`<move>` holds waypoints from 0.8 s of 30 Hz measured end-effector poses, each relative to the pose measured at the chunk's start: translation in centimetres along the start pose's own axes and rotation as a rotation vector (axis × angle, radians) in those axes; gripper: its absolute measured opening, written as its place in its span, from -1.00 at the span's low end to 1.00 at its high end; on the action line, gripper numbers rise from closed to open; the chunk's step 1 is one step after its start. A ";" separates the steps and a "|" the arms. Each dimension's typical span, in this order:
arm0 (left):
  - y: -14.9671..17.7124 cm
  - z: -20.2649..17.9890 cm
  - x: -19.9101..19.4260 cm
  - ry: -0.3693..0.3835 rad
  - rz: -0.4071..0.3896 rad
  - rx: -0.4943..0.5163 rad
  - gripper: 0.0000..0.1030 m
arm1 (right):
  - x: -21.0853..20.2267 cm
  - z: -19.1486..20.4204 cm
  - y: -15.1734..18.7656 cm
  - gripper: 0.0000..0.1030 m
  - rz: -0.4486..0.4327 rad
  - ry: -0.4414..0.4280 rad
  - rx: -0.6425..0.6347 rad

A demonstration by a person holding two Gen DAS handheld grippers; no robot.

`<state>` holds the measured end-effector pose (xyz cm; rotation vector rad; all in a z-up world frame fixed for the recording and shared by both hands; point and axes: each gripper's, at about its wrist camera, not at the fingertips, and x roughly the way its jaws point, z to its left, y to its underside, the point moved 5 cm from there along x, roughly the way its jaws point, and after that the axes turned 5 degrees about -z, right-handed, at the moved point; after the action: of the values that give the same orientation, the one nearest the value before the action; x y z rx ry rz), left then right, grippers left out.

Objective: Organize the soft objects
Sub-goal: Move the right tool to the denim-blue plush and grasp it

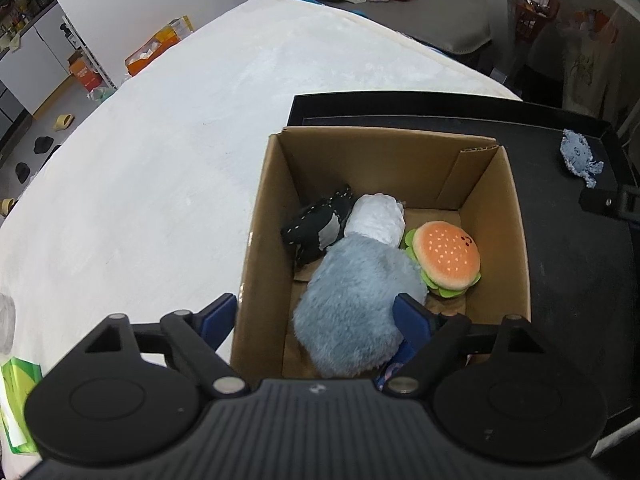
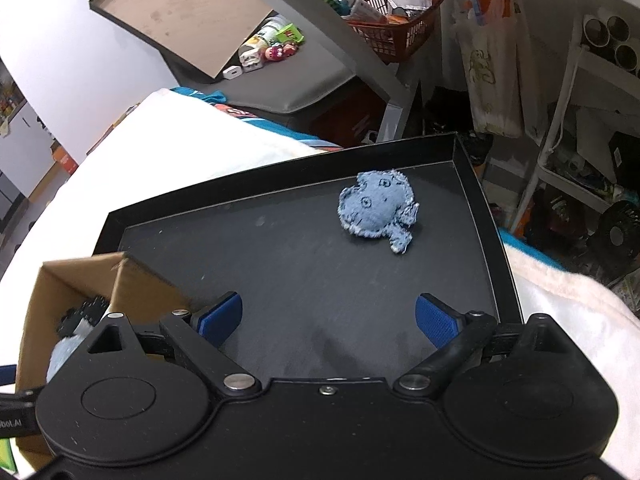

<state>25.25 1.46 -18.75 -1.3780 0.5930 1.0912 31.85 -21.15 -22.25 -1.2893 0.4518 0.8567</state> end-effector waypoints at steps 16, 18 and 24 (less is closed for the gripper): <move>-1.1 -1.0 2.2 -0.059 0.026 0.010 0.81 | 4.7 -1.9 -1.9 0.86 0.020 0.009 0.021; -1.2 -1.0 2.3 -0.062 0.028 0.013 0.82 | 5.3 -2.0 -2.2 0.86 0.019 0.011 0.022; -1.5 -1.2 2.9 -0.066 0.034 0.020 0.83 | 6.8 -2.7 -2.7 0.84 0.009 0.053 0.019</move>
<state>28.09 1.33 -20.75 -1.3137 0.5792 1.1513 38.61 -21.83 -26.13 -1.2955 0.5074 0.8253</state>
